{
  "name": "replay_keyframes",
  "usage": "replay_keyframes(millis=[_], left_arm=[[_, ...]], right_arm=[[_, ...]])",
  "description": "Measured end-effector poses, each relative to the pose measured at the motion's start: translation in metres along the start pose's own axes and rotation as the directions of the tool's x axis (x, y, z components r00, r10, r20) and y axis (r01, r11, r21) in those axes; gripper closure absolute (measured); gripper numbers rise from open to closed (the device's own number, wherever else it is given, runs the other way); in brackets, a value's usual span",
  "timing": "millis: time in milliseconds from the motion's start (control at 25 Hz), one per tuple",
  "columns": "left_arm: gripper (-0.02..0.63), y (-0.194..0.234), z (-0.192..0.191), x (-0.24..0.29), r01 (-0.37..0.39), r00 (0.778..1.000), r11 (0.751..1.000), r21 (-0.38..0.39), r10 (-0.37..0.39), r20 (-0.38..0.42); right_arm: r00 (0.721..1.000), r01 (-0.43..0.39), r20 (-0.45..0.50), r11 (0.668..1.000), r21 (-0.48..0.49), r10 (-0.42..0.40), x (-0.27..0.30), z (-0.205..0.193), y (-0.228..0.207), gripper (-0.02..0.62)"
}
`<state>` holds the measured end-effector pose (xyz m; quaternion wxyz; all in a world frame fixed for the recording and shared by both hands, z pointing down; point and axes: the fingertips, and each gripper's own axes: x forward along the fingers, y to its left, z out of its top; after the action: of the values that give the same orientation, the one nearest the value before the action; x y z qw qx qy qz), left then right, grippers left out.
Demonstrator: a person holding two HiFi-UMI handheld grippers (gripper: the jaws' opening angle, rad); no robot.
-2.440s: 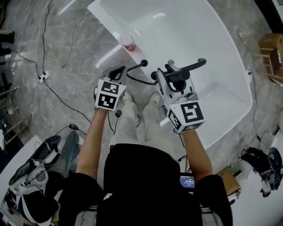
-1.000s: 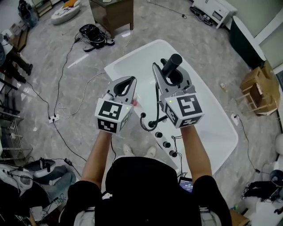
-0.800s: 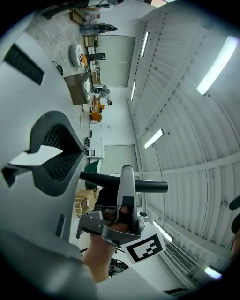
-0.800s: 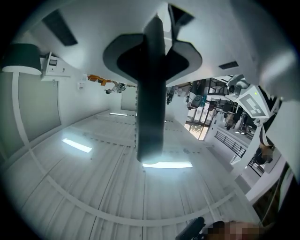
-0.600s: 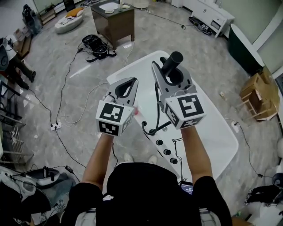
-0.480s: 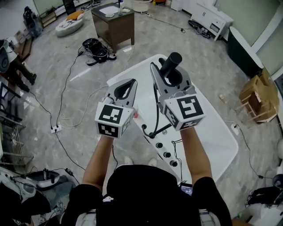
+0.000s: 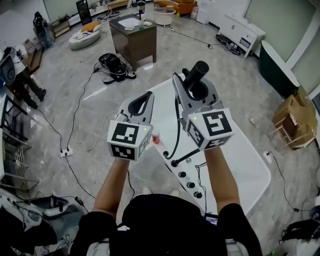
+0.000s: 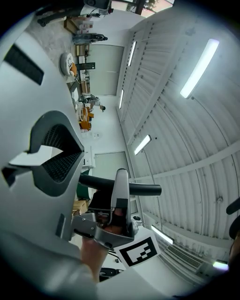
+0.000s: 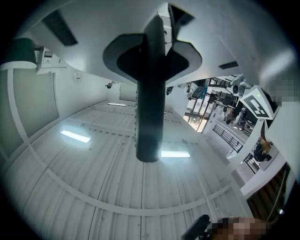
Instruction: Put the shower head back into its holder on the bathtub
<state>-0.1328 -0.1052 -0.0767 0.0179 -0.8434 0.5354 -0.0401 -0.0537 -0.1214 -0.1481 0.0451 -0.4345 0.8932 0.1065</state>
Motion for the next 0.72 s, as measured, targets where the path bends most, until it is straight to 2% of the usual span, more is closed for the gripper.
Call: replay_keyframes(millis=[240, 560, 720], left_arm=[[0.592, 0.013, 0.004, 0.0, -0.005, 1.0, 1.0, -0.001, 0.005, 0.02], [0.592, 0.029, -0.021, 0.007, -0.002, 1.0, 1.0, -0.016, 0.002, -0.029], [0.592, 0.034, -0.03, 0.011, 0.006, 0.998, 0.999, -0.034, -0.008, -0.059]], right_arm=[[1.0, -0.008, 0.006, 1.0, 0.003, 0.008, 0.014, 0.004, 0.003, 0.483], [0.995, -0.018, -0.096, 0.999, 0.037, 0.021, 0.026, -0.05, 0.02, 0.483], [0.991, -0.016, -0.132, 0.998, 0.059, 0.023, 0.031, -0.064, 0.021, 0.483]])
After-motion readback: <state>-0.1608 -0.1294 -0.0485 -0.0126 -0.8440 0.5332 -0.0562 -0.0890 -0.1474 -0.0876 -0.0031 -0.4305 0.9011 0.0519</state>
